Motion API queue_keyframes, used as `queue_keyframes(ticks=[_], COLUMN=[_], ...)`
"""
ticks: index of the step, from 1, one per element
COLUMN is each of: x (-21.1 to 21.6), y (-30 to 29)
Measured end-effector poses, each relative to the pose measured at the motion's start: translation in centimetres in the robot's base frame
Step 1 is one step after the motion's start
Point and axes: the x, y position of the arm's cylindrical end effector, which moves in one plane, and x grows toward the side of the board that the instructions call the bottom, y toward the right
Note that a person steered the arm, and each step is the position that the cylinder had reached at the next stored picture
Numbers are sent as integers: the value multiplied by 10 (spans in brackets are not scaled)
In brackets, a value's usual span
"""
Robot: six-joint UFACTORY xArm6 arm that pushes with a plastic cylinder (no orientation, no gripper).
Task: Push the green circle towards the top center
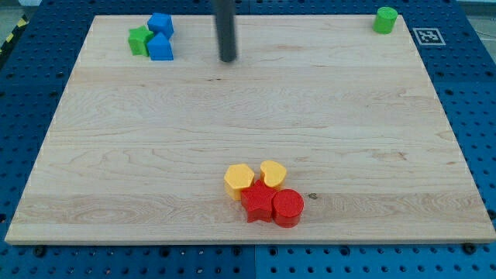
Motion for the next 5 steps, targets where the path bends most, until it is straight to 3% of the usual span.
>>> queue_keyframes(ticks=[1, 2, 3, 5], x=[33, 29, -2, -43], y=[96, 219, 329, 334])
